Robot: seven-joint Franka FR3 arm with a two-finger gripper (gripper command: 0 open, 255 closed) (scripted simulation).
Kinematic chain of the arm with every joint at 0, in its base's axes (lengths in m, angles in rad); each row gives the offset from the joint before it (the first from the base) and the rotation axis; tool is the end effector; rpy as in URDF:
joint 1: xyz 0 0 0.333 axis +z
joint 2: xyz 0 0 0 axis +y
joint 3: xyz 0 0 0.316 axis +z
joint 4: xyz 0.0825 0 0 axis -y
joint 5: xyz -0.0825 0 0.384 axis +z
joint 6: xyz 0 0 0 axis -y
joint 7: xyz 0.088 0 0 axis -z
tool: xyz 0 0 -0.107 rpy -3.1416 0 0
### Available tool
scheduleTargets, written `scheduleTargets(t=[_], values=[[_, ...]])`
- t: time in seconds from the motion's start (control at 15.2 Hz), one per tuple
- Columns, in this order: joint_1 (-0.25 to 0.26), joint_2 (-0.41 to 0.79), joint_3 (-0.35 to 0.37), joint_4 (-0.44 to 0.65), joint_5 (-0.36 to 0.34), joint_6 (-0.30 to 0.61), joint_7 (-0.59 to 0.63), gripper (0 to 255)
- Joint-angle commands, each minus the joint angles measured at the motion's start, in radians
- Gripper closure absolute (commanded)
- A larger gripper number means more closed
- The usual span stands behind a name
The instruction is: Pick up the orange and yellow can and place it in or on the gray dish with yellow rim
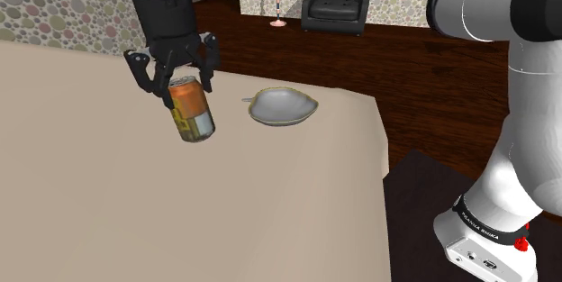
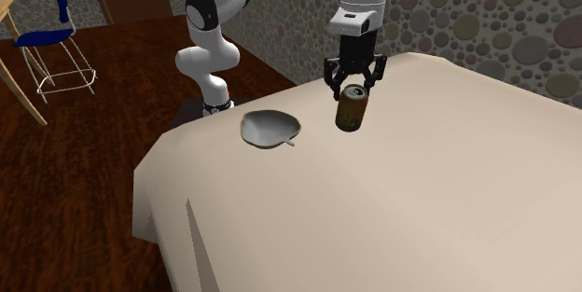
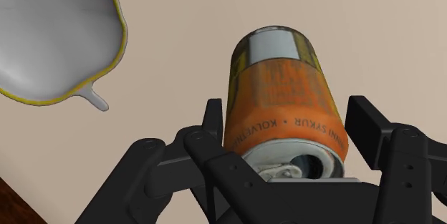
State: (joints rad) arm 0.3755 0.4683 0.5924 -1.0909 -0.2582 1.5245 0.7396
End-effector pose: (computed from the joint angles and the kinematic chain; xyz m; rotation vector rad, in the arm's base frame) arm 0.4817 0.4696 0.5903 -3.1092 -0.2426 -0.0388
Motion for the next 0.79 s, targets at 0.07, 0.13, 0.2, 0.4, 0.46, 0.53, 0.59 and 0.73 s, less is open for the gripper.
scheduleTargets(t=[0.07,0.13,0.2,0.4,0.46,0.53,0.59,0.73], values=[[0.021,0.021,-0.003,0.076,-0.012,-0.054,-0.002,255],[0.031,0.031,-0.004,0.106,-0.017,-0.074,-0.002,255],[0.041,0.042,-0.006,0.139,-0.023,-0.096,-0.003,255],[0.081,0.085,-0.013,0.257,-0.046,-0.168,-0.007,255],[0.099,0.105,-0.018,0.306,-0.056,-0.197,-0.01,255],[0.121,0.128,-0.023,0.364,-0.068,-0.229,-0.014,255],[0.151,0.161,-0.032,0.442,-0.084,-0.27,-0.02,255],[0.09,0.091,-0.016,0.333,-0.053,-0.235,-0.025,255]])
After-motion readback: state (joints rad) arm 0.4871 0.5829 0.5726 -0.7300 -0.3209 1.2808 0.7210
